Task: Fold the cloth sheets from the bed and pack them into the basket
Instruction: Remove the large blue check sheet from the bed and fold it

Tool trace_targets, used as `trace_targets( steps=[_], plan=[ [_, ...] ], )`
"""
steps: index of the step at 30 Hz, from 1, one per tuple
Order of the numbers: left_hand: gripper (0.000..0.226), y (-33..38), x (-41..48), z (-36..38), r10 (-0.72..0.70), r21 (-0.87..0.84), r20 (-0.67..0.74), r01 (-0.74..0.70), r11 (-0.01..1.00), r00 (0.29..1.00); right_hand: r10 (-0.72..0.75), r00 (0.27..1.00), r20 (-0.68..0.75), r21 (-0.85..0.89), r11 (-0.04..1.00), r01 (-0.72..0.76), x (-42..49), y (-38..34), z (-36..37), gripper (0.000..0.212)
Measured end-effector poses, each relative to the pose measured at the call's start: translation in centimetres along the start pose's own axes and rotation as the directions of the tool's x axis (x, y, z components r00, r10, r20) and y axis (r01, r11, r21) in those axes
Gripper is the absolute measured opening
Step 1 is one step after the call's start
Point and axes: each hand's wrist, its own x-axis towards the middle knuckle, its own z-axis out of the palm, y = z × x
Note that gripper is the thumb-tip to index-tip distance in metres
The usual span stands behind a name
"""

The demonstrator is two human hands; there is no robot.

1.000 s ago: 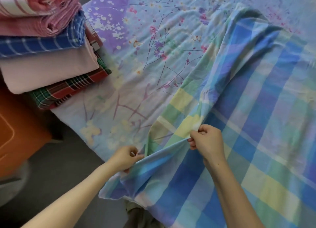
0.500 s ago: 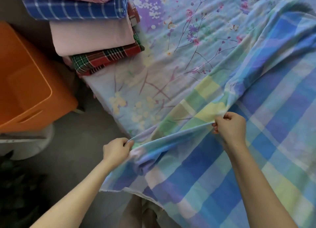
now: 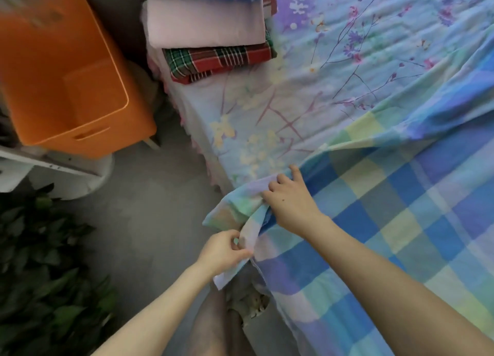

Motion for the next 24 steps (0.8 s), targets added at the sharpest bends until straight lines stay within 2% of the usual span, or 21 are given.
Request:
trace_targets(
  steps=[3,5,6,7,9,10,12,15,17,22,24],
  plan=[
    [0.026,-0.7,-0.4,0.0,0.077,0.031,0.183,-0.084,0.996,0.980,-0.118,0.990,-0.074,-0.015,0.993,0.117,-1.7,0.4,-0.9,0.014],
    [0.023,-1.5,-0.6,-0.4,0.083,0.039,0.187,-0.091,0.995,0.979,-0.154,0.975,-0.159,-0.031,0.988,0.151,-3.1,0.7,-0.6,0.023],
    [0.020,-1.8,-0.3,-0.6,0.079,0.065,0.081,-0.084,0.994,0.994,-0.167,0.973,-0.158,-0.049,0.986,0.161,-3.8,0.9,-0.4,0.021],
    [0.019,-2.1,0.2,-0.8,0.080,0.120,-0.096,-0.068,0.990,0.992,-0.189,0.968,-0.167,-0.079,0.981,0.178,-4.5,1.2,0.0,0.022],
    [0.025,-2.0,1.2,-1.0,0.172,0.208,-0.419,-0.090,0.974,0.891,-0.233,0.958,-0.169,-0.097,0.971,0.220,-5.6,1.7,0.6,0.033],
    [0.031,-1.6,1.9,-1.1,0.247,0.254,-0.478,-0.136,0.957,0.843,-0.235,0.951,-0.203,-0.091,0.971,0.220,-6.0,2.1,0.6,0.033],
    [0.035,-0.4,3.5,-1.2,0.358,0.344,-0.470,-0.206,0.916,0.807,-0.234,0.921,-0.311,-0.060,0.972,0.226,-6.6,2.6,0.2,0.030],
    [0.021,0.6,4.9,-0.8,0.448,0.403,-0.440,-0.275,0.873,0.778,-0.196,0.901,-0.388,-0.008,0.978,0.209,-7.5,2.9,-1.3,0.025],
    [0.012,0.5,5.2,-0.2,0.479,0.413,-0.432,-0.304,0.858,0.764,-0.191,0.900,-0.391,0.009,0.977,0.211,-7.5,2.9,-1.5,0.027],
    [0.017,0.4,5.4,-0.3,0.574,0.447,-0.383,-0.398,0.801,0.724,-0.161,0.923,-0.350,0.050,0.981,0.189,-6.2,2.8,-1.7,0.031],
    [0.019,-0.3,5.3,-1.4,0.625,0.459,-0.376,-0.448,0.767,0.684,-0.146,0.932,-0.331,0.058,0.983,0.174,-5.7,2.6,-2.1,0.031]
  ],
)
